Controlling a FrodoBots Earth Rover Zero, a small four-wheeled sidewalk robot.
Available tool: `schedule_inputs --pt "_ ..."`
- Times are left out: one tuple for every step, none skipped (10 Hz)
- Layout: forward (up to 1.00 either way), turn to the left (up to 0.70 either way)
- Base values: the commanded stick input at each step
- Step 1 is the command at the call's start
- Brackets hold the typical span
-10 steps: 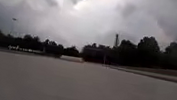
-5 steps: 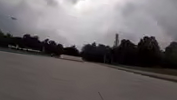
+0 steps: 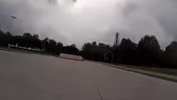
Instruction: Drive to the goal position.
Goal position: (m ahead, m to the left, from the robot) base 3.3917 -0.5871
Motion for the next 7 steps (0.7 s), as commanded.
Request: schedule_inputs --pt "0.7 0.0" --pt "0.7 0.0" --pt "0.7 0.08" --pt "0.7 0.27" --pt "0.7 0.35" --pt "0.7 0.27" --pt "0.7 0.07"
